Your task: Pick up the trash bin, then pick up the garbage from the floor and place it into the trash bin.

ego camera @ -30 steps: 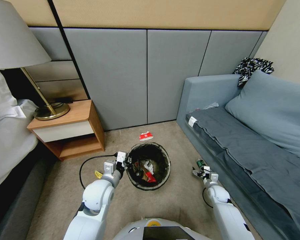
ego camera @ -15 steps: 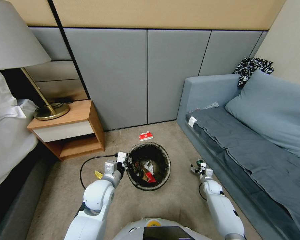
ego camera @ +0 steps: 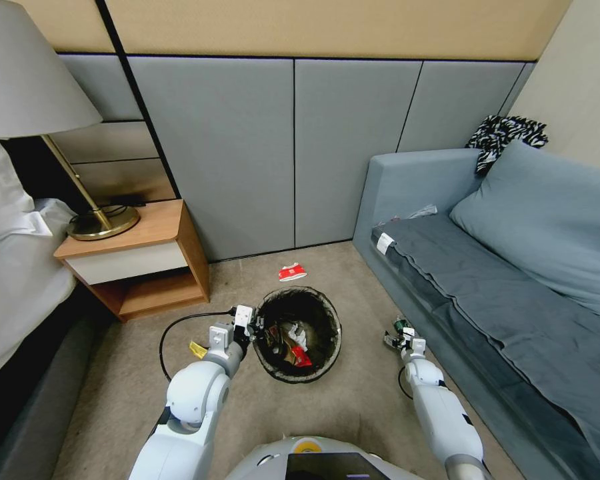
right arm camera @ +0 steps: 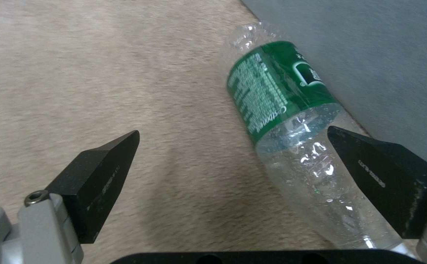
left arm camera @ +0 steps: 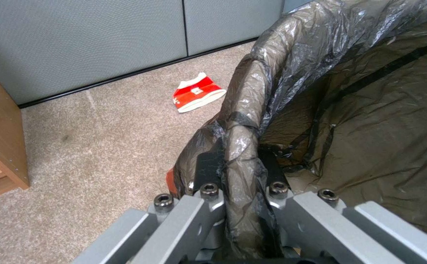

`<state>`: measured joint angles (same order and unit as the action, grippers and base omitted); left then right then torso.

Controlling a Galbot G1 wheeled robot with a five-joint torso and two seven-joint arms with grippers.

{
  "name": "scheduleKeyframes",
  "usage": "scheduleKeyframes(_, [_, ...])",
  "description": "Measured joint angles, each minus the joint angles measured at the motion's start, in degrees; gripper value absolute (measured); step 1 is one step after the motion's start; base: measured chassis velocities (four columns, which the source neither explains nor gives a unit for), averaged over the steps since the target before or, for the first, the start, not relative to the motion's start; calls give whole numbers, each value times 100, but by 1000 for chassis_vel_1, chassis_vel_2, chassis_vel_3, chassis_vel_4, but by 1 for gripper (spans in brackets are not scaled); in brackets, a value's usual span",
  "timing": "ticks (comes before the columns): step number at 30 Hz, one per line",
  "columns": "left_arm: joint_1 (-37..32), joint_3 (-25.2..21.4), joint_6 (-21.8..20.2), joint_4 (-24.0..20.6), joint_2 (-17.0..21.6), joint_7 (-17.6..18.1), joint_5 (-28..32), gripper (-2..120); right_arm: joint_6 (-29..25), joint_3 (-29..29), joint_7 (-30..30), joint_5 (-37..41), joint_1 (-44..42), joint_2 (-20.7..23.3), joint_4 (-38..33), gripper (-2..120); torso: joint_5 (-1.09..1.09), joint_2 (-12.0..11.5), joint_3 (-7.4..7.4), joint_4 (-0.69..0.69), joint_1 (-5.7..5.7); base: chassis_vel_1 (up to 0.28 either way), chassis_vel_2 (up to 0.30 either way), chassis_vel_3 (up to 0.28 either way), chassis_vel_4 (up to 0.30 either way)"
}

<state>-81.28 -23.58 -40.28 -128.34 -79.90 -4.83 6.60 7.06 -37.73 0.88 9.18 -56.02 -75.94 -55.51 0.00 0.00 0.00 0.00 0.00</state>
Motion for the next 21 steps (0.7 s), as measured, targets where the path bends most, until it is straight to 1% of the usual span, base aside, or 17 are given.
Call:
scheduleKeyframes(18, [9,4,18,55,-16,-18,-18,1,-103,-59,-71,-11,221,35,399,100,0,0,0,-1,0,0,0,0,0])
scheduleKeyframes(21, [18,-15,20,66,-11,-20,-15,1,-114,-58,-75,-38,265,21,490,100,3,0,0,0,0,0,0,0,0])
